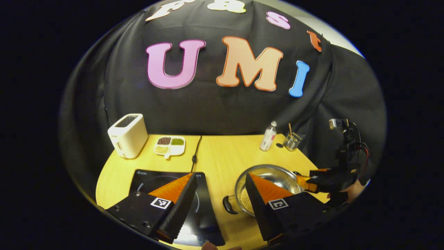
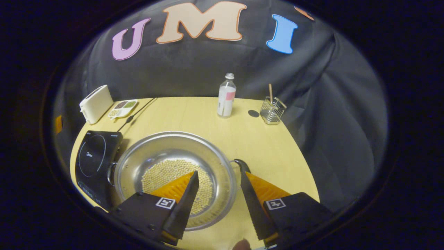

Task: First push the handle of the pot to place it horizontally, then grasp the pot with both hands and set it on the induction cooktop.

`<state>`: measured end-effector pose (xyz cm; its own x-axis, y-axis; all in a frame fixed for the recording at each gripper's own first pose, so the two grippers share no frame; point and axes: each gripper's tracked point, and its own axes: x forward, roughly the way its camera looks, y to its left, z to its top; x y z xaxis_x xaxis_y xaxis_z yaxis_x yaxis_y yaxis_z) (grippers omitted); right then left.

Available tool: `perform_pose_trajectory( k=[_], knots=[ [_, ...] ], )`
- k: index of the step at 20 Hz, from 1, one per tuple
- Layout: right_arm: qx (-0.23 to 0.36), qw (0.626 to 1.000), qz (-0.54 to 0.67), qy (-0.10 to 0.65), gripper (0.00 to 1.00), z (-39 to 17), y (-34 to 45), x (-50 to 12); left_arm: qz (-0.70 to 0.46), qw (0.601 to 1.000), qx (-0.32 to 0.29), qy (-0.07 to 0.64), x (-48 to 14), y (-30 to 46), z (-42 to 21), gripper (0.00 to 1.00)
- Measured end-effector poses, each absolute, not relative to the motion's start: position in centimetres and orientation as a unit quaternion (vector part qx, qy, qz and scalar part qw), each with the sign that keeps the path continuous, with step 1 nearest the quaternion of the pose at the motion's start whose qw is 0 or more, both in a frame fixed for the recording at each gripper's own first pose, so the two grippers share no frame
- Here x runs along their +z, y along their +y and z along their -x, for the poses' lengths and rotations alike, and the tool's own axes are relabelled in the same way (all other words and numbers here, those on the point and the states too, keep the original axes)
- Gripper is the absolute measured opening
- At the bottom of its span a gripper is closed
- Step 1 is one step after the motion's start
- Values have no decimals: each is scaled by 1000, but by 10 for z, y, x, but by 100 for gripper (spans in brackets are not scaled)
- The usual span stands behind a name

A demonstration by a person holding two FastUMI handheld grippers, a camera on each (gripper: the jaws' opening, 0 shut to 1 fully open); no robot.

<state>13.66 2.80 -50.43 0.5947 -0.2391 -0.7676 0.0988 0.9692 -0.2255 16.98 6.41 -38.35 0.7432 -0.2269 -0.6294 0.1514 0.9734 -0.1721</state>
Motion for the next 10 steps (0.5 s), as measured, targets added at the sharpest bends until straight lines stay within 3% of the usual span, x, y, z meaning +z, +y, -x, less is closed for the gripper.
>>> perform_pose_trajectory(
  k=[10],
  knots=[
    [-26, 869, 39, 492, 82, -154, -10, -563, 34, 876, -31, 481, -503, 25, -148, 87]
  ],
)
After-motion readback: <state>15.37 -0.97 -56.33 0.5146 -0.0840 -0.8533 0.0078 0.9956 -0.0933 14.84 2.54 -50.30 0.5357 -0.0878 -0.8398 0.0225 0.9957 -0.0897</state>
